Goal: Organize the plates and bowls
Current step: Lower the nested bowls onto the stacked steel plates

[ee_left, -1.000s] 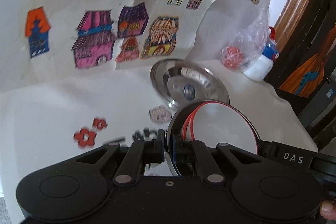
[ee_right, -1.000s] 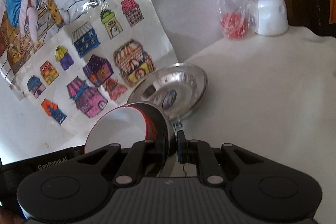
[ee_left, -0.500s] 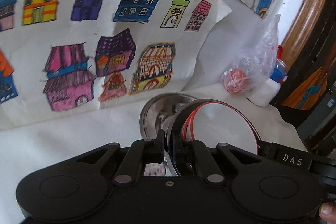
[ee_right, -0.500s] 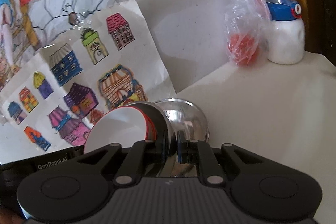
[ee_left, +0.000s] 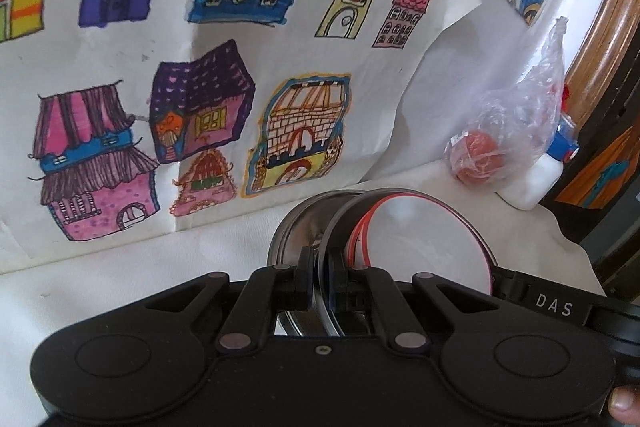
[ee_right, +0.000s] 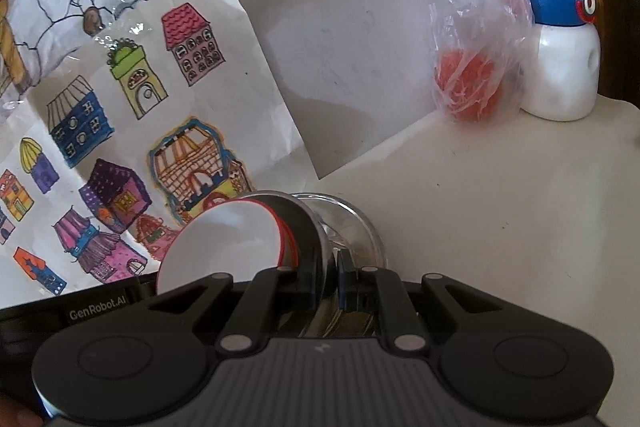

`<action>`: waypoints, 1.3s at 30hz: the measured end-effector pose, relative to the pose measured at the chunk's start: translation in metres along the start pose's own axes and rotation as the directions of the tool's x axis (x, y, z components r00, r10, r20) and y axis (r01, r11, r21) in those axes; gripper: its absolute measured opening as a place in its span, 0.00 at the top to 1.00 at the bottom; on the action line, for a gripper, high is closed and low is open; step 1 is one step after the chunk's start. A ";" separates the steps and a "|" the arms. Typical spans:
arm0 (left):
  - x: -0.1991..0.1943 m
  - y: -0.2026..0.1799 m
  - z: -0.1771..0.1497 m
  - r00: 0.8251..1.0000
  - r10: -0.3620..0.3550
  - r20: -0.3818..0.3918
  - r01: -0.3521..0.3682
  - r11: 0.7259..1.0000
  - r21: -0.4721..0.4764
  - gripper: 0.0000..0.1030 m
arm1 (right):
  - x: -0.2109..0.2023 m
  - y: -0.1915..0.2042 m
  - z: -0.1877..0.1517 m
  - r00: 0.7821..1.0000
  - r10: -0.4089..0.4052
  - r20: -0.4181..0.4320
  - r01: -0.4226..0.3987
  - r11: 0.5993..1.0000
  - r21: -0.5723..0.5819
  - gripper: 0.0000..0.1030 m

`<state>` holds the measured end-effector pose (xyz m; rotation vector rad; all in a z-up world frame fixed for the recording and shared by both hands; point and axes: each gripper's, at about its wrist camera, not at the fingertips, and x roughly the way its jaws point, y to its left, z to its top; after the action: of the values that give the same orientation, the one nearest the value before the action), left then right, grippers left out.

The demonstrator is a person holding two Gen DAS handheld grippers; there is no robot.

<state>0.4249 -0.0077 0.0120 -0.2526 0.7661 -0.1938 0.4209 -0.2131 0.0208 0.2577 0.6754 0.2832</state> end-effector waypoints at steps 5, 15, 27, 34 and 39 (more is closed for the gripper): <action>0.008 0.000 0.001 1.000 0.003 -0.010 -0.003 1.000 -0.003 0.96 | 0.007 -0.002 0.002 1.000 -0.006 -0.009 0.006 1.000 0.000 0.88; 0.017 0.000 0.004 1.000 0.009 0.003 -0.008 1.000 -0.002 0.96 | 0.013 -0.001 0.006 1.000 -0.011 -0.007 0.011 1.000 -0.014 0.88; 0.021 0.003 0.004 1.000 -0.003 0.026 0.004 1.000 -0.025 0.96 | 0.015 0.000 0.007 1.000 -0.024 0.008 0.025 0.999 -0.038 0.88; 0.022 0.003 0.004 1.000 -0.002 0.027 0.003 1.000 -0.031 0.96 | 0.016 0.001 0.008 0.999 -0.032 0.016 0.033 0.998 -0.050 0.88; 0.023 0.002 0.004 1.000 -0.003 0.029 0.004 0.999 -0.038 0.96 | 0.016 0.001 0.008 0.999 -0.035 0.010 0.036 0.997 -0.063 0.88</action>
<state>0.4448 -0.0108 -0.0011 -0.2917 0.7408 -0.1786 0.4383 -0.2075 0.0180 0.1866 0.6610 0.2685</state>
